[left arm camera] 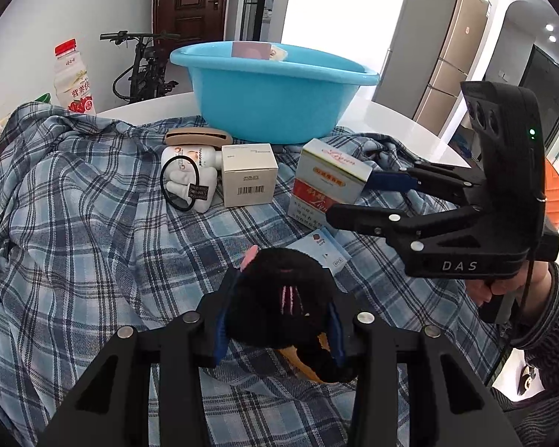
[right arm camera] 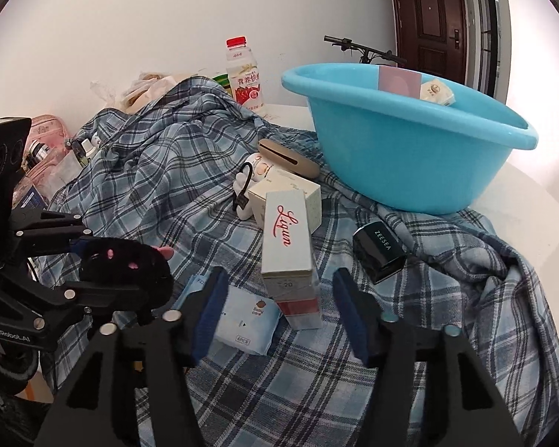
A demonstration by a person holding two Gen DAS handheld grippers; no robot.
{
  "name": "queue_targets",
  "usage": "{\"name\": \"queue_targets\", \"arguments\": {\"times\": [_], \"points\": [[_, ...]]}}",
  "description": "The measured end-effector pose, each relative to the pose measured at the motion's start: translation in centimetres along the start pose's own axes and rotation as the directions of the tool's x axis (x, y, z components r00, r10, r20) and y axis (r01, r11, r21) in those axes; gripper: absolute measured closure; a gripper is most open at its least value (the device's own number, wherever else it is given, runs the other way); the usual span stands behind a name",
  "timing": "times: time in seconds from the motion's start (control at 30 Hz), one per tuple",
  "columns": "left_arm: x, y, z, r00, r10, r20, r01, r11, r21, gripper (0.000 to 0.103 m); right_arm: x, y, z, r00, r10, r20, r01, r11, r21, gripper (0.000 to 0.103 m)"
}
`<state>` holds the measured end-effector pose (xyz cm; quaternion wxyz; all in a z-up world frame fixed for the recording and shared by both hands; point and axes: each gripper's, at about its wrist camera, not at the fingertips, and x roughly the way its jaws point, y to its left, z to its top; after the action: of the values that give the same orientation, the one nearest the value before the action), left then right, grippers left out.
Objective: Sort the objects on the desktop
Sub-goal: 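Close the right tool on the white Liqun box and lift it, then carry the Liqun box over the blue basin while the left tool carries the black item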
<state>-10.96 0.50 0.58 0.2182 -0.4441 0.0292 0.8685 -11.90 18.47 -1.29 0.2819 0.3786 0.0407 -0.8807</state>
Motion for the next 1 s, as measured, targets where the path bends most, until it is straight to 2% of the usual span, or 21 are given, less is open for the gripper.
{"name": "queue_targets", "arguments": {"times": [0.07,0.17,0.3,0.57,0.6,0.63,0.67,0.7,1.0], "points": [[0.1,-0.1,-0.1,1.000,-0.002,-0.005,0.002,1.000,0.005,0.060,0.2,0.1,0.1,1.000,-0.018,0.005,0.018,1.000,-0.012,0.037],[0.3,-0.3,-0.1,1.000,-0.006,-0.009,0.007,1.000,0.010,0.060,0.5,0.2,0.4,0.999,-0.031,0.013,0.031,0.999,-0.038,0.029],[0.4,-0.5,0.0,1.000,-0.011,-0.014,0.011,1.000,0.016,0.060,1.5,0.0,0.8,0.999,-0.032,0.005,0.032,0.999,-0.043,0.028],[0.9,-0.4,0.0,1.000,-0.009,-0.029,0.010,1.000,0.015,0.060,2.8,-1.4,1.3,1.000,-0.010,0.010,0.009,1.000,0.029,0.028],[1.0,-0.4,0.0,0.999,-0.009,-0.031,0.010,1.000,0.014,0.060,2.8,-1.5,1.3,1.000,-0.016,0.013,0.015,0.999,0.033,0.032],[1.1,-0.3,0.0,0.999,-0.010,-0.033,0.010,1.000,0.012,0.060,2.8,-1.5,1.3,1.000,-0.027,0.016,0.026,0.999,0.035,0.041],[1.2,-0.4,0.0,0.999,-0.011,-0.034,0.011,1.000,0.012,0.060,2.9,-1.6,1.3,0.999,-0.041,0.011,0.040,0.999,0.035,0.071],[1.2,-0.4,0.1,0.999,-0.012,-0.035,0.012,1.000,0.013,0.060,3.1,-1.7,1.3,0.999,-0.038,-0.007,0.039,0.999,0.036,0.081],[1.5,-1.0,0.2,0.999,-0.011,-0.043,0.012,1.000,0.027,0.060,1.9,-1.8,0.5,1.000,-0.016,-0.014,0.017,0.999,0.043,0.082]]}}
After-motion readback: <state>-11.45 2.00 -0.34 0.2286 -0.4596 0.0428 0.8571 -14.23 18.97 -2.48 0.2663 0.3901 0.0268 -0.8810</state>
